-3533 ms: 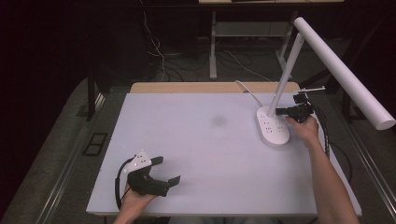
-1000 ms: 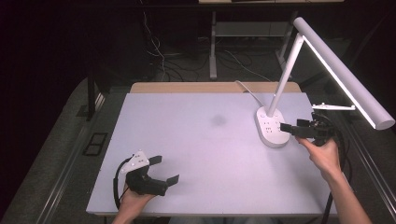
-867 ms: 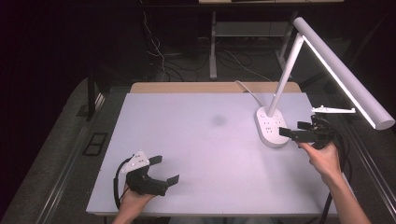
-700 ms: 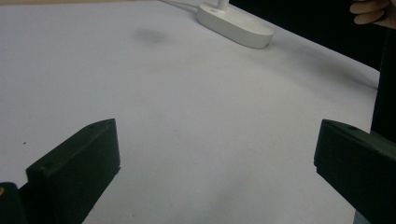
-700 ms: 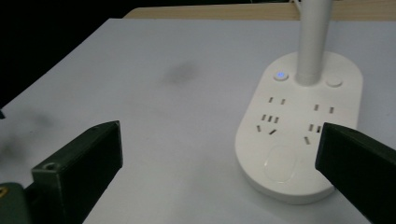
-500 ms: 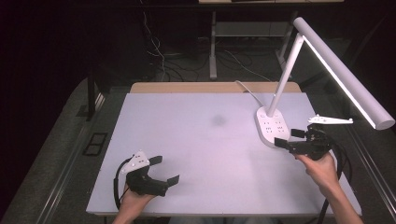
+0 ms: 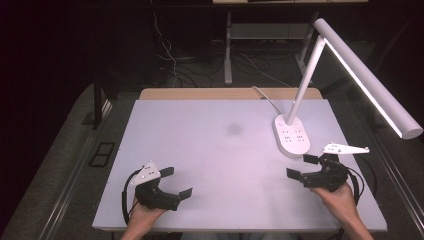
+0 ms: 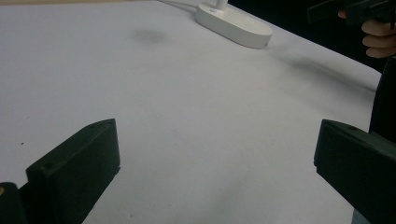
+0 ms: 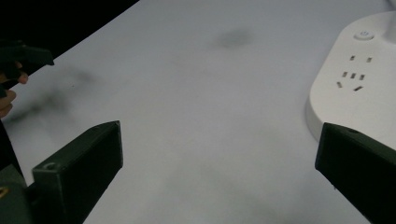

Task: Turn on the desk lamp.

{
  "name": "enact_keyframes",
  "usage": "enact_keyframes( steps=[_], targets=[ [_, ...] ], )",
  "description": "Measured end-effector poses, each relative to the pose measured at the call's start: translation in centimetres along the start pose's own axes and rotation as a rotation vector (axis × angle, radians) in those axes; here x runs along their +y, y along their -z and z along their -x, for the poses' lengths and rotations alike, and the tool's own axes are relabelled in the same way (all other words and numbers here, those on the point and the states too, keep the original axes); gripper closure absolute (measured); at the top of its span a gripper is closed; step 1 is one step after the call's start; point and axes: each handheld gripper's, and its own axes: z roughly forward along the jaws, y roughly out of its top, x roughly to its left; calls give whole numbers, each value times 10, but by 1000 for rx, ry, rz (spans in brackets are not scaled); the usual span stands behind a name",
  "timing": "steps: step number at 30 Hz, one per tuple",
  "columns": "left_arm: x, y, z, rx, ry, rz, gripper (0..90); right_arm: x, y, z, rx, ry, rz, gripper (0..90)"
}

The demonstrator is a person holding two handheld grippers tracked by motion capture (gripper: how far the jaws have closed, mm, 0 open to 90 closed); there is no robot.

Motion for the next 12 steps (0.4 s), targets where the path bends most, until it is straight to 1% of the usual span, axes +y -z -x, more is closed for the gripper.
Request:
enact_keyframes(
  steps=[2, 6, 9, 12],
  targets=[
    [0, 0, 0, 0, -2, -1, 0, -5, -2, -3, 4, 10, -13, 6],
    [0, 0, 0, 0, -3, 0, 0, -13, -3, -9, 16, 10, -32, 7],
    [0, 0, -1, -1, -3, -1, 0, -17, -3, -11, 12, 23, -39, 7],
    [0, 0, 0, -2, 0, -1, 0, -22, -4, -13, 14, 19, -38, 7]
  ],
)
